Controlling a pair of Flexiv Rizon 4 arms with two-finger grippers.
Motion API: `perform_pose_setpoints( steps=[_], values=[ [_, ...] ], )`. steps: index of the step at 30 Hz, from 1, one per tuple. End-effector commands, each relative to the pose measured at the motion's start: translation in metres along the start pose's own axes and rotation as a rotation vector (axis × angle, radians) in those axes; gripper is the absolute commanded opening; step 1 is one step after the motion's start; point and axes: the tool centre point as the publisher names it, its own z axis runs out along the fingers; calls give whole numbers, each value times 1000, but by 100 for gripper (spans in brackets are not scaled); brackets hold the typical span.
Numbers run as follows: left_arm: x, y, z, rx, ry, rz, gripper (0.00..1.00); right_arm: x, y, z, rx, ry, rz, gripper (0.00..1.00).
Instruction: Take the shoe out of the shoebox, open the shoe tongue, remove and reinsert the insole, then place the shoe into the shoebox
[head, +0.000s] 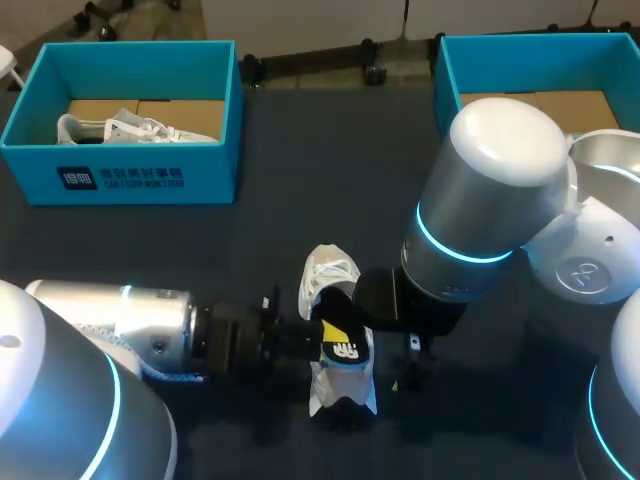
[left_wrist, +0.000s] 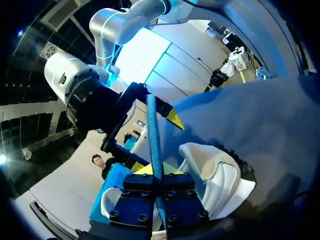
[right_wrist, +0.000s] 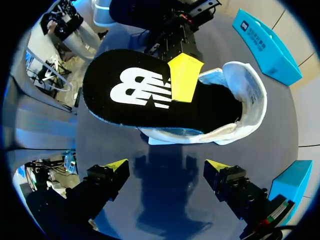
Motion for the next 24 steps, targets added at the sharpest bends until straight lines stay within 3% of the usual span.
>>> perform_pose_setpoints(
  steps=[1, 8, 17, 24],
  values=[
    [4, 4, 2, -4, 2, 6, 0, 0, 0, 2, -1, -1, 1, 100],
    [8, 16, 7, -12, 17, 51, 0, 0, 0, 2, -1, -1, 1, 100],
    [7, 38, 12, -78, 11, 48, 0, 0, 0, 2, -1, -1, 1, 100],
    [6, 34, 6, -68, 10, 24, 0, 0, 0, 2, -1, -1, 1, 100]
  ],
)
